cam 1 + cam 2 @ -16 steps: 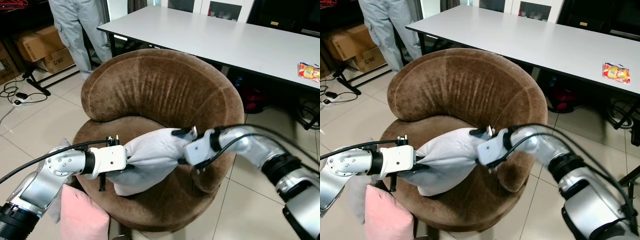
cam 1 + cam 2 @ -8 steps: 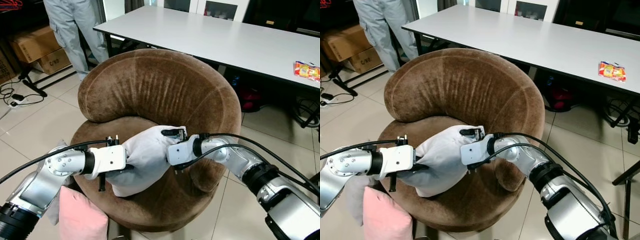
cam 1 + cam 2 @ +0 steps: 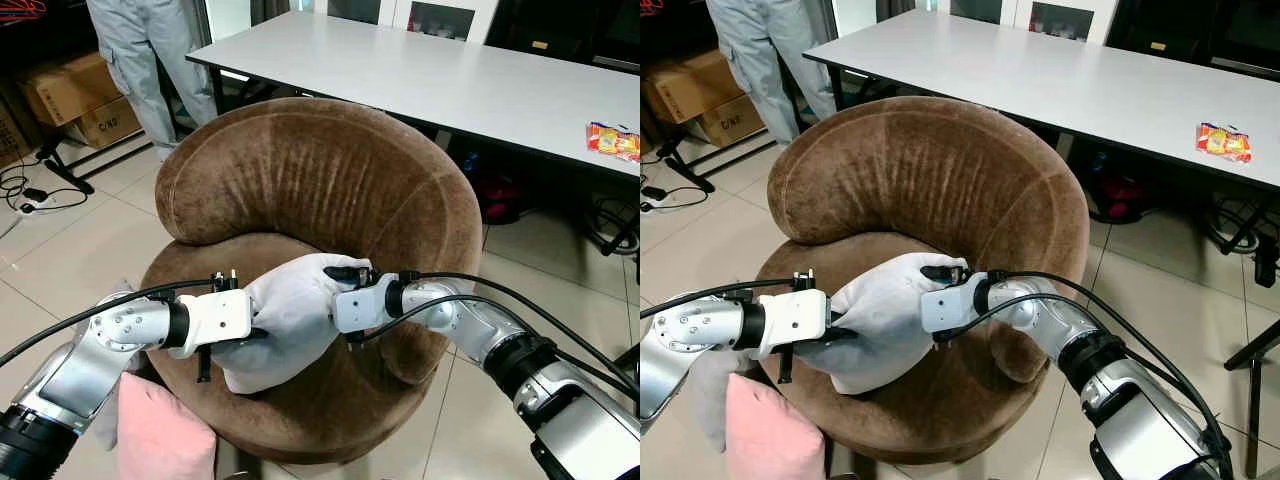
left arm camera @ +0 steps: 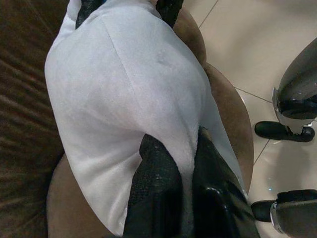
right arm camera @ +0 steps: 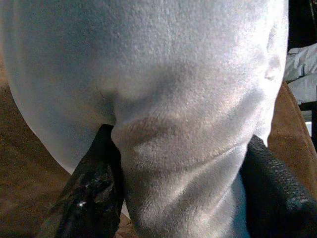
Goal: Move the pillow to the sofa from floor
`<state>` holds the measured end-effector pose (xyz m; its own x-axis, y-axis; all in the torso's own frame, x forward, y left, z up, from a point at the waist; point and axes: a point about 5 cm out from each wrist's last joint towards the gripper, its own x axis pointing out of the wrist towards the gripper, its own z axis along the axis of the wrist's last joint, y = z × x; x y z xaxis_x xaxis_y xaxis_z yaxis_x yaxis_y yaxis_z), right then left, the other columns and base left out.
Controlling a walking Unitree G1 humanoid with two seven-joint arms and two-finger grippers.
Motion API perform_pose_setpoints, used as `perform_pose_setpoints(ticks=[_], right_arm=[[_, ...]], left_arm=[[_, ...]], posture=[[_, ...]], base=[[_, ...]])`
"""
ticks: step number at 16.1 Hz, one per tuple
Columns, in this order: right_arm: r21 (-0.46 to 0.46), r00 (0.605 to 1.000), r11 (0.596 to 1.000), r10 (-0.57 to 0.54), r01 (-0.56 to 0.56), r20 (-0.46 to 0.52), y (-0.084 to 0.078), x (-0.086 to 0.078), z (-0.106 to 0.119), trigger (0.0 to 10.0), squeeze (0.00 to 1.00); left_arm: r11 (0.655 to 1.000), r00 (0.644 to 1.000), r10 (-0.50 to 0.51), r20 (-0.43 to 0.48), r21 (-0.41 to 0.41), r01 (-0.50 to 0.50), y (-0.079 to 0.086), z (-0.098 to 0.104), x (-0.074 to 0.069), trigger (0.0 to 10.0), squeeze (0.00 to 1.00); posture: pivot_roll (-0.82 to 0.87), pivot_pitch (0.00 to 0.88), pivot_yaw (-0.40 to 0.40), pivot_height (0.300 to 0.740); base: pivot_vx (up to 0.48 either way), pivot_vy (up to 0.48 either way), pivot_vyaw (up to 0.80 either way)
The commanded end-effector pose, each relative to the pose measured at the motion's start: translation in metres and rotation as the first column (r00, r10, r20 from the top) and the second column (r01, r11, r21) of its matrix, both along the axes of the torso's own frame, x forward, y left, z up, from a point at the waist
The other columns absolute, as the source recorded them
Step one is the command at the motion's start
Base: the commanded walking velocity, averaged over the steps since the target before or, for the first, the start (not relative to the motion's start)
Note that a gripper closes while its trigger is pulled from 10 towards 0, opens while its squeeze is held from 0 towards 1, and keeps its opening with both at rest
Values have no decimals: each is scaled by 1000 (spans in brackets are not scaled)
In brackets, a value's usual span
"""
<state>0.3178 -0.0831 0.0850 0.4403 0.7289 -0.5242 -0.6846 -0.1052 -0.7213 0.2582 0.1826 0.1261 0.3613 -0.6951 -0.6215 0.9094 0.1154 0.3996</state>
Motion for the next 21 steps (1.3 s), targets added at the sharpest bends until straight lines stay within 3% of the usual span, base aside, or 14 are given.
perform_pose_setpoints(ticks=[1,15,16,17,21], right_arm=[[10,1000,1000,3,-3,-1,2,-1,0,0,0],[14,1000,1000,1,0,-14,2,-1,1,0,0],[15,1000,1000,-1,1,-16,1,-1,1,0,0],[17,1000,1000,-2,3,-17,1,-1,1,0,0],[68,998,997,-30,34,-56,3,0,3,0,0]], left_arm=[[1000,1000,-13,27,-16,14,-2,8,3,0,0],[1000,999,5,40,-17,-5,2,9,3,0,0],[998,998,37,47,-56,-35,0,12,6,10000,0],[997,999,31,38,-70,-28,-1,13,5,10000,1000],[992,999,41,24,-117,-38,1,18,1,10000,1000]], posture=[[0,0,-12,740],[4,0,-17,740],[3,0,-17,740],[3,0,-17,740],[2,0,-14,740]], base=[[0,0,0],[0,0,0],[0,0,0],[0,0,0],[0,0,0]])
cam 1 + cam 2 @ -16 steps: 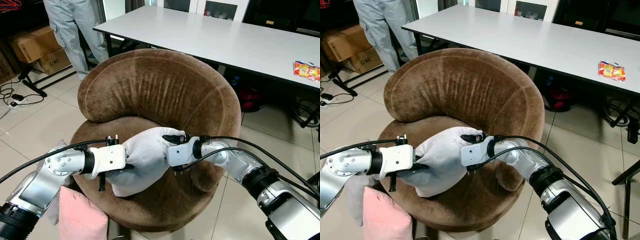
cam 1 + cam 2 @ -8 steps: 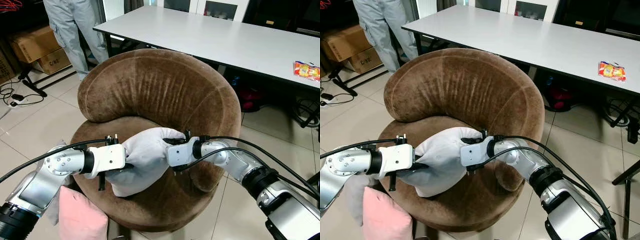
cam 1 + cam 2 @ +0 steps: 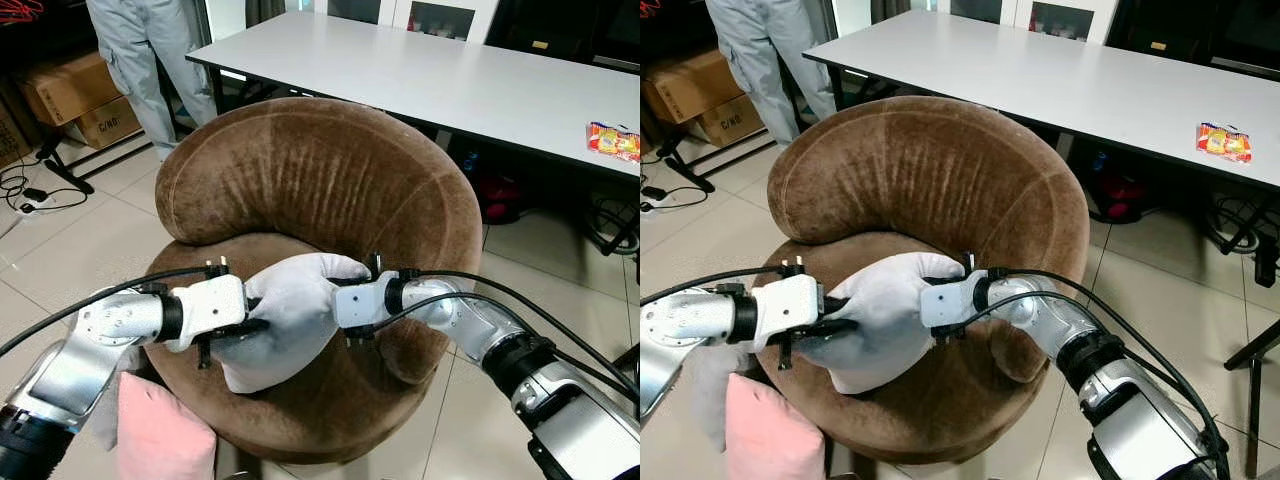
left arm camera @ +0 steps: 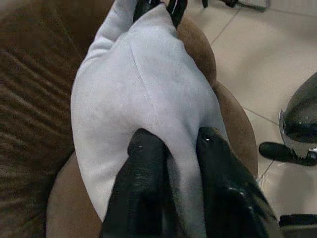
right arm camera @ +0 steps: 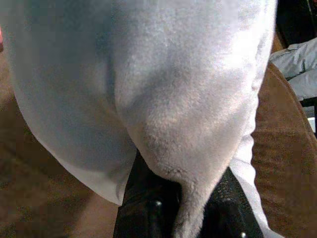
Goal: Move the pillow to the sofa from floor
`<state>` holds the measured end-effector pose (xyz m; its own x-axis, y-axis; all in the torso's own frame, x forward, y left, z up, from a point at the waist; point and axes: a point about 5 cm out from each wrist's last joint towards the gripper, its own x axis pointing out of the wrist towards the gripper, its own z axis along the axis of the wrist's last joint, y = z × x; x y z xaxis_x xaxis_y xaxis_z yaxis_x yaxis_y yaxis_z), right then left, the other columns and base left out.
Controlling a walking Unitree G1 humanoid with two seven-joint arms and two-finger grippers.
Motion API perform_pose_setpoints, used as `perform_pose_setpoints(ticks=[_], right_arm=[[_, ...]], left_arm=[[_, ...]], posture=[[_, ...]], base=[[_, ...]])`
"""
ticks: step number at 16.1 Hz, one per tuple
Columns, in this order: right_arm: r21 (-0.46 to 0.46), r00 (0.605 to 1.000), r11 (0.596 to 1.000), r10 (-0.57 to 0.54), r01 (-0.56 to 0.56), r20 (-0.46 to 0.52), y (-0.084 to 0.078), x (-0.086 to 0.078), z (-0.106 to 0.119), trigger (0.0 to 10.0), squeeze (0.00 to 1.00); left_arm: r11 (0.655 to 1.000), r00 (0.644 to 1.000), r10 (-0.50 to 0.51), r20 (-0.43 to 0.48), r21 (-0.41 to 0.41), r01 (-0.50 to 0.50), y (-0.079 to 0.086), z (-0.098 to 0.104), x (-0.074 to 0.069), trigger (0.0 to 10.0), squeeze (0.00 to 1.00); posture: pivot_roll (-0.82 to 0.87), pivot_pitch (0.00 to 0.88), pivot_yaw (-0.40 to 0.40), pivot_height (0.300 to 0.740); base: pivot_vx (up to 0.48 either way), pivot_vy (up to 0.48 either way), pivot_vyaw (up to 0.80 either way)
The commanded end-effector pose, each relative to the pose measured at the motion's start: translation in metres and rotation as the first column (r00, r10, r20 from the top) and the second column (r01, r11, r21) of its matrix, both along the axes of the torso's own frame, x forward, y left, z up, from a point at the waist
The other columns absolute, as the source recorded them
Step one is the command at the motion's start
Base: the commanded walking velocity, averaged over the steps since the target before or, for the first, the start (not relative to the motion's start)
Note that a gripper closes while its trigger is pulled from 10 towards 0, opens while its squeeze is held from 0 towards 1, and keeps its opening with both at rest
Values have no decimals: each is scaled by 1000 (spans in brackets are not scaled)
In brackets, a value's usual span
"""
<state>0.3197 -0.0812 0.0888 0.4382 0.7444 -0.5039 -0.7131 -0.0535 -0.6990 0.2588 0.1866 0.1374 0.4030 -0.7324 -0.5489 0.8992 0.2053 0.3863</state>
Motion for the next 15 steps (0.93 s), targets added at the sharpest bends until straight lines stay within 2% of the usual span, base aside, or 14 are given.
perform_pose_setpoints(ticks=[1,3,4,6,7,8,9,10,12,13,14,15], right_arm=[[38,999,999,-17,18,-33,2,-1,-1,0,0],[64,998,997,-27,31,-56,3,-2,-1,0,0],[131,992,989,-57,72,-116,7,-1,1,0,0],[212,978,969,-88,128,-190,12,1,5,0,0],[327,941,915,-129,235,-313,20,6,13,0,0],[383,907,871,-150,309,-393,24,11,17,0,0],[414,876,828,-175,378,-450,26,16,21,0,0],[441,820,759,-208,480,-534,27,23,25,0,0],[445,755,683,-243,579,-609,25,31,27,0,0],[430,667,592,-260,682,-698,21,38,30,0,0],[418,620,544,-262,728,-739,19,40,31,0,0],[390,518,423,-246,818,-819,14,47,34,0,0]], left_arm=[[999,1000,4,29,-42,-3,-1,11,-2,10000,1000],[997,999,25,36,-73,-22,1,17,-5,10000,1000],[986,996,74,53,-154,-65,4,31,-10,10000,1000],[978,993,102,59,-191,-90,6,39,-15,10000,1000],[970,989,134,58,-212,-119,8,45,-22,10000,1000],[967,986,155,58,-215,-140,10,46,-24,10000,1000],[965,985,164,56,-214,-149,11,45,-26,10000,1000],[963,983,176,48,-214,-162,11,44,-29,10000,1000],[962,982,184,28,-211,-175,10,41,-33,10000,1000],[961,981,194,3,-202,-190,8,37,-39,10000,1000],[960,980,200,-8,-196,-198,8,34,-42,10000,1000],[959,977,213,-26,-187,-214,8,30,-47,10000,1000]], posture=[[0,0,-12,740],[-2,0,-11,740],[2,0,-12,740],[7,0,-16,740],[17,0,-22,740],[24,0,-27,740],[31,0,-34,740],[35,0,-38,740],[38,0,-41,740],[43,0,-50,740],[44,0,-52,740],[46,0,-55,740]], base=[[0,0,0],[0,0,0],[0,0,0],[0,0,0],[0,0,0],[0,0,0],[0,0,0],[0,0,0],[0,0,0],[0,0,0],[0,0,0],[0,0,0]])
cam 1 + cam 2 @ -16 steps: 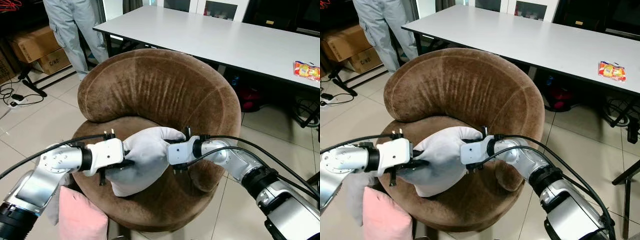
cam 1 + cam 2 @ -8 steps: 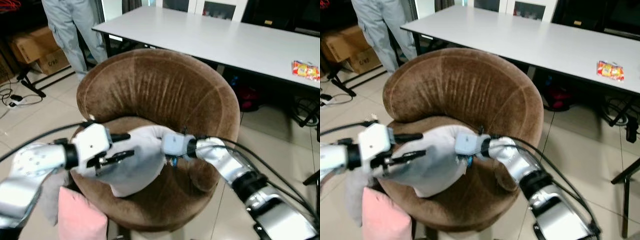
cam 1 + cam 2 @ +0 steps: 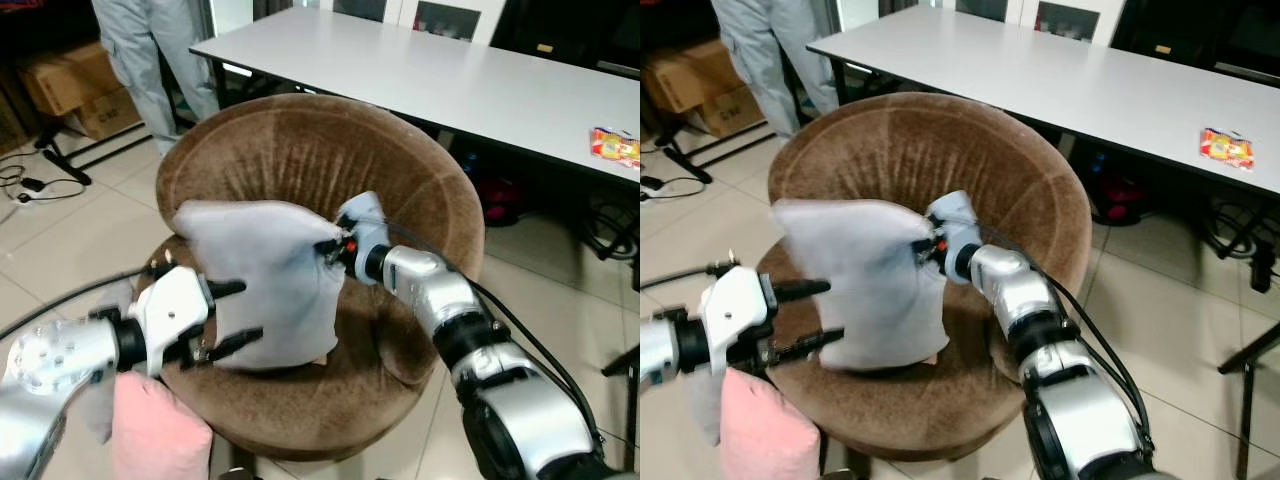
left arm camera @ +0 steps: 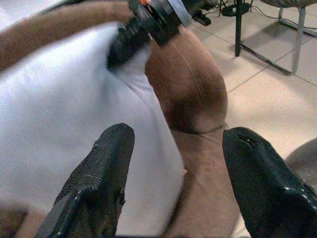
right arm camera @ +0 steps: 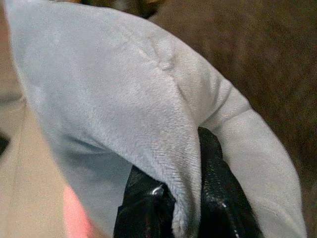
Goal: Move the pillow to the sofa from floor
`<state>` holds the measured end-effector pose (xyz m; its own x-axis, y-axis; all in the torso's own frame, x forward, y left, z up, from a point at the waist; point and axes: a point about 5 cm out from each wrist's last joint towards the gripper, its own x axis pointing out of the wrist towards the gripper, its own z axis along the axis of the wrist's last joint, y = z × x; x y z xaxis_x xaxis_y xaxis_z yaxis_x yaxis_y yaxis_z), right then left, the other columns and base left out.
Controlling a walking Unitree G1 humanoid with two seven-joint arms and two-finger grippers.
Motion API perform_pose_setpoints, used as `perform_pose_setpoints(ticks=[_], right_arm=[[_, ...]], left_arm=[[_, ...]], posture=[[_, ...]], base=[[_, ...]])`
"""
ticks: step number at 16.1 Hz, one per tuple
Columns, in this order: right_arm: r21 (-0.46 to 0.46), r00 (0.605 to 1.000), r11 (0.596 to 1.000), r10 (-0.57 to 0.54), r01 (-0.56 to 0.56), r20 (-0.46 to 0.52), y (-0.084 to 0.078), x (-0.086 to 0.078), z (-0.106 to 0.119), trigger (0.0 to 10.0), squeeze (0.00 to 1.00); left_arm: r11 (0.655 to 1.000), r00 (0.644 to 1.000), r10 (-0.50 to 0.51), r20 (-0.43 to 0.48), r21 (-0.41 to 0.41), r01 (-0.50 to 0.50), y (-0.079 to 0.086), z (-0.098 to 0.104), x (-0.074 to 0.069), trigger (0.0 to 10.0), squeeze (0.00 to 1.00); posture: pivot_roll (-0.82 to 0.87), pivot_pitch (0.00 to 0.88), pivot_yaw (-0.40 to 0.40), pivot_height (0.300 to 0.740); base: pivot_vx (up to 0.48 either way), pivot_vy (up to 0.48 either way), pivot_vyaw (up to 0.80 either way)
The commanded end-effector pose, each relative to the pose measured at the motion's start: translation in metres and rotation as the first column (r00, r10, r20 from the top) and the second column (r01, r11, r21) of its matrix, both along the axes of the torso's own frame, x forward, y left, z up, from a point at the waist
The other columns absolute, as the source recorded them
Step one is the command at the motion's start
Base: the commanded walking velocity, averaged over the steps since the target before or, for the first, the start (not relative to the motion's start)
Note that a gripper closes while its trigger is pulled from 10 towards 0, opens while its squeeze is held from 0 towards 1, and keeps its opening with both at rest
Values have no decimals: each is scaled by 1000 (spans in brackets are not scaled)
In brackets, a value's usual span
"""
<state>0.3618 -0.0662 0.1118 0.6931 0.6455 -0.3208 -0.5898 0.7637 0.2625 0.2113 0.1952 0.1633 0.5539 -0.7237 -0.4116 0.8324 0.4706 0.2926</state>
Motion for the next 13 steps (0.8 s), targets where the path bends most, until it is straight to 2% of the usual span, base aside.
perform_pose_setpoints(ticks=[1,3,4,6,7,8,9,10,12,13], right_arm=[[111,993,988,-103,108,-48,-5,10,14,0,0],[227,949,927,-262,298,-178,-16,18,18,0,0],[285,914,877,-325,387,-241,-22,22,21,0,0],[335,878,821,-372,463,-301,-28,25,23,0,0],[339,807,747,-440,572,-394,-38,27,22,0,0],[316,757,705,-486,635,-437,-46,27,18,0,0],[288,707,660,-549,694,-445,-57,27,14,0,0],[277,690,643,-579,714,-434,-61,27,14,0,0],[300,640,568,-641,766,-423,-74,28,14,0,0],[320,634,548,-653,773,-414,-81,27,12,0,0]], left_arm=[[1000,1000,4,7,20,-4,-1,2,-3,10000,1000],[1000,1000,19,-2,18,-19,-3,0,-7,10000,1000],[999,1000,30,-1,13,-30,-3,0,-8,10000,1000],[999,999,41,-2,7,-41,-4,0,-9,10000,1000],[998,998,59,-14,-10,-59,-4,-2,-12,10000,1000],[997,997,76,-22,-27,-76,-4,-3,-13,10000,1000],[996,996,88,-23,-28,-89,-3,-6,-15,10000,1000],[995,995,93,-20,-26,-93,-3,-6,-15,10000,1000],[992,994,111,6,-55,-111,-4,-3,-14,10000,1000],[986,990,139,11,-95,-137,-4,1,-14,10000,1000]], posture=[[47,0,-57,740],[47,0,-57,740],[51,0,-61,740],[51,0,-61,740],[49,0,-59,740],[48,0,-58,740],[46,0,-57,740],[45,0,-57,740],[45,0,-55,740],[44,0,-54,740]], base=[[0,0,0],[0,0,0],[0,0,0],[0,0,0],[0,0,0],[0,0,0],[0,0,0],[0,0,0],[0,0,0],[0,0,0]])
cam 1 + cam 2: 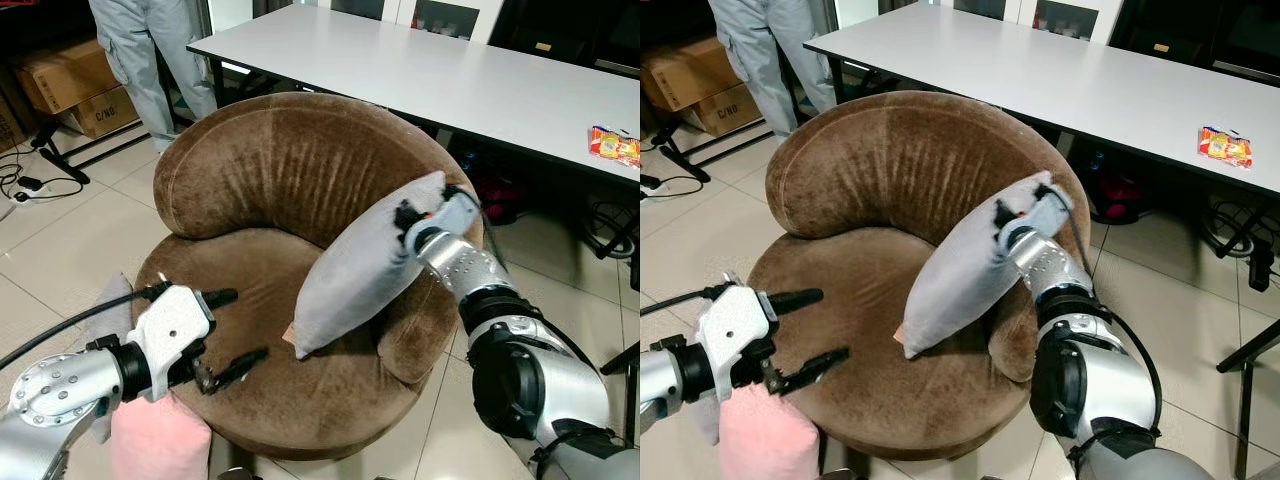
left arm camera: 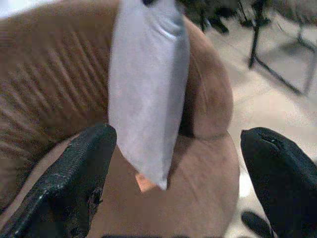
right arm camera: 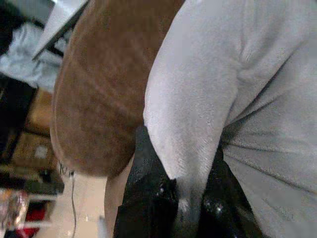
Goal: Move the pillow to the sofa from floor
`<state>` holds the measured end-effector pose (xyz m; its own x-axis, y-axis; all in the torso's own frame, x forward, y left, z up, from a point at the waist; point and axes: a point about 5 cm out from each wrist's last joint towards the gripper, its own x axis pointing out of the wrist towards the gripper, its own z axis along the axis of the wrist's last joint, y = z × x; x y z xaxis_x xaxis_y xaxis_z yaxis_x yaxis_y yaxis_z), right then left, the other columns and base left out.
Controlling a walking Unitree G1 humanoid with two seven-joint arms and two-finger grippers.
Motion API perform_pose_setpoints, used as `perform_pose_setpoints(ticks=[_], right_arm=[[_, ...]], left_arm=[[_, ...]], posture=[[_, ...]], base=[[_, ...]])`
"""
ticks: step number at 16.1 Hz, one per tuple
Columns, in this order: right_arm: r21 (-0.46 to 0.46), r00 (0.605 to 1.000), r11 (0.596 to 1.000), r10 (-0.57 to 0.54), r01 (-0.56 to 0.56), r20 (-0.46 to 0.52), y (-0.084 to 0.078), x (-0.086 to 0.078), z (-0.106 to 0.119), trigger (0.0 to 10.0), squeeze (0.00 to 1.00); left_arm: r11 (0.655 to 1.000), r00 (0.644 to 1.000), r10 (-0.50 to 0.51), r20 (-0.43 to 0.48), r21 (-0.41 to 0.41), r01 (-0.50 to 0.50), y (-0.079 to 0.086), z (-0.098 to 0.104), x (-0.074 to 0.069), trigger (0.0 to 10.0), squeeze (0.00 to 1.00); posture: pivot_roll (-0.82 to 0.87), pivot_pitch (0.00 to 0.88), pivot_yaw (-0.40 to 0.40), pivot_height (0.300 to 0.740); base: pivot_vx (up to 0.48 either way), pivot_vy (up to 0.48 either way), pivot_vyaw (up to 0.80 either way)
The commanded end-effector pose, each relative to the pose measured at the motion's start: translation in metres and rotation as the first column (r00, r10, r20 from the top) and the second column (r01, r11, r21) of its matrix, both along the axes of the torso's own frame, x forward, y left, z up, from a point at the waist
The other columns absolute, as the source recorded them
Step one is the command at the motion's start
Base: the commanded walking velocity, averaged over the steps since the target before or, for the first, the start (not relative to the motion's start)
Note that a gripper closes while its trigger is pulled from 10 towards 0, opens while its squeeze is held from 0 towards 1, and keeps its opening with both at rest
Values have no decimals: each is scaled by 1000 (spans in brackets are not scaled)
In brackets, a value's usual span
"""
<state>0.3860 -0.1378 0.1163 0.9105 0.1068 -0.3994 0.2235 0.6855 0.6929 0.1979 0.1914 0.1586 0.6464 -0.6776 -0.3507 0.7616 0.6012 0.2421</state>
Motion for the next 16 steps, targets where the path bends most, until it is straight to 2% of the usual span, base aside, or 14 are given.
perform_pose_setpoints(ticks=[1,2,3,4,5,6,7,8,11,13,16], right_arm=[[-19,998,1000,-13,14,56,-10,2,4,0,0],[-57,998,998,31,-27,60,-8,0,1,0,0],[-135,993,986,108,-100,53,-4,-4,-9,8157,0],[-216,985,964,167,-154,43,-4,-8,-17,10000,0],[-253,982,952,187,-172,37,-4,-9,-18,10000,0],[-326,979,927,202,-186,17,-8,-10,-22,10000,0],[-373,982,911,190,-178,-5,-12,-12,-25,10000,82],[-419,986,894,162,-159,-28,-18,-13,-27,10000,443],[-440,988,887,151,-143,-16,-21,-12,-25,10000,451],[-446,990,886,139,-126,-3,-24,-11,-23,10000,1000],[-428,979,899,162,-96,120,-28,-7,-9,10000,1000]], left_arm=[[999,999,31,18,-31,-30,2,6,0,10000,1000],[998,999,51,18,-48,-50,3,6,0,10000,788],[988,992,125,16,-90,-124,9,5,2,10000,43],[973,981,193,9,-130,-190,14,4,4,10000,0],[969,978,207,13,-139,-203,15,3,5,10000,0],[950,969,247,3,-197,-241,17,3,5,10000,0],[927,964,265,-36,-265,-265,17,2,4,10000,0],[911,968,227,-106,-329,-249,14,-2,-2,10000,0],[924,970,164,-181,-317,-215,7,-11,-8,10000,0],[932,970,168,-176,-293,-214,5,-13,-6,10000,0],[933,968,226,-110,-260,-248,6,-9,2,10000,0]], posture=[[43,0,-52,740],[43,0,-52,740],[42,0,-51,740],[42,0,-51,740],[42,0,-51,740],[45,0,-52,740],[45,0,-52,740],[50,0,-57,740],[47,0,-55,740],[38,0,-47,740],[32,0,-44,740]], base=[[0,0,0],[0,0,0],[0,0,0],[0,0,0],[0,0,0],[0,0,0],[0,0,0],[0,0,0],[0,0,0],[0,0,0],[0,0,0]])
